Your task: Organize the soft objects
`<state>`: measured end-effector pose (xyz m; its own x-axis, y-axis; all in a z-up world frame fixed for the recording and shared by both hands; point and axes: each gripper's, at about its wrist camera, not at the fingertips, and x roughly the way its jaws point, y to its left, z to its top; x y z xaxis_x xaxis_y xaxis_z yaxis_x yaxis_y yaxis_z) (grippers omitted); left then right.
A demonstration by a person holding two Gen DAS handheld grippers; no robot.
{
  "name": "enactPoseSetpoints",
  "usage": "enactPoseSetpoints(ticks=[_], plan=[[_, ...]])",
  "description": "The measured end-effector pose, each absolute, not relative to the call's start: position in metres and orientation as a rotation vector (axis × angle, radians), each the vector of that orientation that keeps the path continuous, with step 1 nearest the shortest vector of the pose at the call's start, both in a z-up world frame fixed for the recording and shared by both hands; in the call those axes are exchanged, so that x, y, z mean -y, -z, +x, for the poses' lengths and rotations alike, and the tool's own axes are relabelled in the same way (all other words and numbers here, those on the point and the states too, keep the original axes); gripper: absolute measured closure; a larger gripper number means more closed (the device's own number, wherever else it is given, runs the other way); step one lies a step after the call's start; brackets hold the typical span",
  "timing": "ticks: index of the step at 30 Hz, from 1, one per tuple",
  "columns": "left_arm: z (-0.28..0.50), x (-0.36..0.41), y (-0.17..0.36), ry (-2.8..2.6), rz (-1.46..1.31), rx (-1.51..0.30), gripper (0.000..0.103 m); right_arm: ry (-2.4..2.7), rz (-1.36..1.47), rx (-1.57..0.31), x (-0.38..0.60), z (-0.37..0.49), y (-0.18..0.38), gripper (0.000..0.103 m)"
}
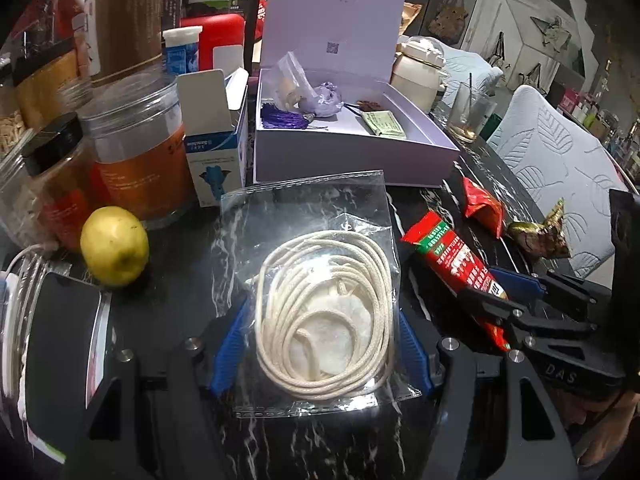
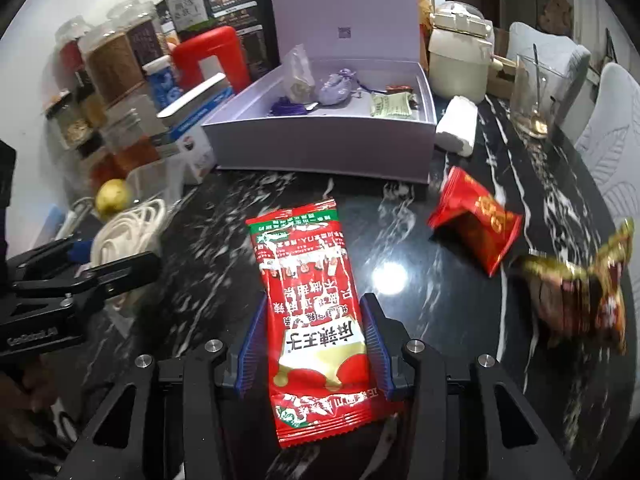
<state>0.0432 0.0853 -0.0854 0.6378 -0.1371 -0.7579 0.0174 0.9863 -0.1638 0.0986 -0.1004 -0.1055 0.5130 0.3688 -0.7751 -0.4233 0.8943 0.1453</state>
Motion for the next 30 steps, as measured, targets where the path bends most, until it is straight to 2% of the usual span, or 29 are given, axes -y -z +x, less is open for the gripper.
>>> enactPoseSetpoints(ticks=[11, 30], plan=[[0.013, -0.072, 0.068, 0.088, -0.141, -0.833, 0.036, -0.489, -0.009, -0.854, 0.116, 0.052, 0.088, 0.057], [-0.030, -0.054, 0.004, 0.099, -0.083, -0.673, 0.036, -0.523, 0.060, -0.666, 0.142, -0.009, 0.026, 0.057]])
